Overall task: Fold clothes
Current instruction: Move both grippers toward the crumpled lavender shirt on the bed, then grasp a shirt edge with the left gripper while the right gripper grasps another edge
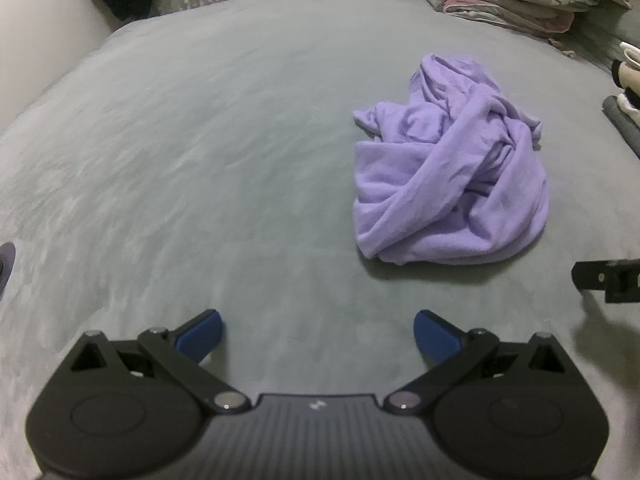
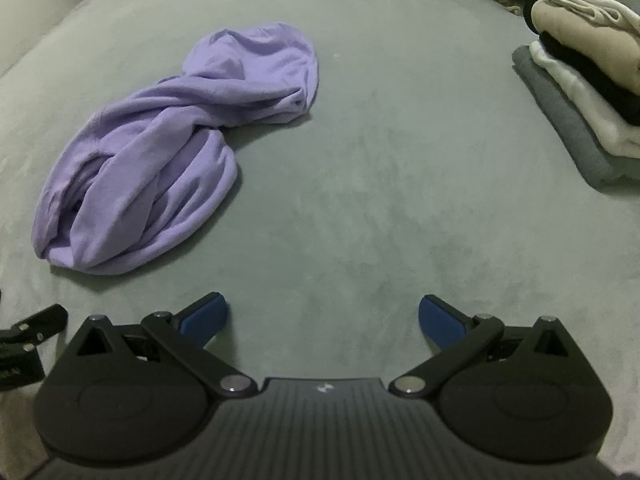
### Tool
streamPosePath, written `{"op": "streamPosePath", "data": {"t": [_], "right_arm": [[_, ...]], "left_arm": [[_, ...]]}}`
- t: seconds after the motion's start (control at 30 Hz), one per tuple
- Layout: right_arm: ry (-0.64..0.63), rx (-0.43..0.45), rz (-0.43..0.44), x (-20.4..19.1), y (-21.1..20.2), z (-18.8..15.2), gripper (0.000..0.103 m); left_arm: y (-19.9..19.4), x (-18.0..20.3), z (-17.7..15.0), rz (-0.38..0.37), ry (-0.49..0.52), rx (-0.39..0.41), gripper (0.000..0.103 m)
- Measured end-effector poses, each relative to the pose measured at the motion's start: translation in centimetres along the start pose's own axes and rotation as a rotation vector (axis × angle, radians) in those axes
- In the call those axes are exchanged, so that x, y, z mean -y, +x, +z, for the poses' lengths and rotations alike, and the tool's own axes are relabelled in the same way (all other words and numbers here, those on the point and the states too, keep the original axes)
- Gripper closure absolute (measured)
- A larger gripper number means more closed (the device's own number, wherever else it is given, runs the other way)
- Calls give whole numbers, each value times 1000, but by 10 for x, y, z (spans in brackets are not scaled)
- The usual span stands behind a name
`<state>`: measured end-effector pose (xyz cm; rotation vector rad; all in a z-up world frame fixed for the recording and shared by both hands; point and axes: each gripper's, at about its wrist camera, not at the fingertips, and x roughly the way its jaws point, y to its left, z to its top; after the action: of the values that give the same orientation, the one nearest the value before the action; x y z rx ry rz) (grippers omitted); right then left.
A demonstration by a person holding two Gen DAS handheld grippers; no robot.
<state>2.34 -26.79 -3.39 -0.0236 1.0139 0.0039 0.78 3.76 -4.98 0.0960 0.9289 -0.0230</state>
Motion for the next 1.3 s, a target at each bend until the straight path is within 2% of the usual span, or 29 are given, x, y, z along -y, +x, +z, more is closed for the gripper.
{"op": "streamPosePath", "data": {"t": [0.17, 0.27, 0.37, 0.47, 0.57, 0.67, 0.73, 0.77, 0.83, 0.87, 1.07, 1.2, 1.3], "right_arm": [[-23, 34, 24, 2, 1, -10, 0], [-44, 58, 36, 3, 1, -15, 0], [-52, 53, 47, 4, 1, -11, 0], [-53, 49, 59, 6, 0, -6, 0], [-24, 64, 73, 10, 1, -2, 0], [19, 94, 101, 14, 0, 4, 0], [64, 106, 130, 19, 0, 9, 0], [85, 112, 156, 21, -2, 12, 3], [125, 122, 224, 24, -6, 17, 11], [145, 128, 261, 25, -8, 19, 18], [232, 143, 439, 25, -17, 27, 36], [232, 143, 538, 21, -25, 28, 54], [238, 134, 599, 20, -29, 28, 61]], "left_arm": [[-17, 5, 11, -75, 42, 75, 1], [-31, 6, 18, -129, 48, 157, 1], [-39, 7, 21, -151, 41, 267, 2], [-29, 9, 26, -176, 51, 283, 6], [-17, 12, 31, -202, 64, 287, 16], [-5, 15, 35, -228, 77, 291, 32], [4, 19, 38, -266, 70, 264, 56], [6, 20, 38, -277, 64, 258, 60], [9, 20, 36, -299, 58, 256, 85], [8, 20, 36, -312, 55, 260, 89], [-6, 21, 30, -447, 71, 278, 94], [-17, 32, 19, -528, 113, 263, 94], [-27, 41, 8, -574, 145, 251, 94]]}}
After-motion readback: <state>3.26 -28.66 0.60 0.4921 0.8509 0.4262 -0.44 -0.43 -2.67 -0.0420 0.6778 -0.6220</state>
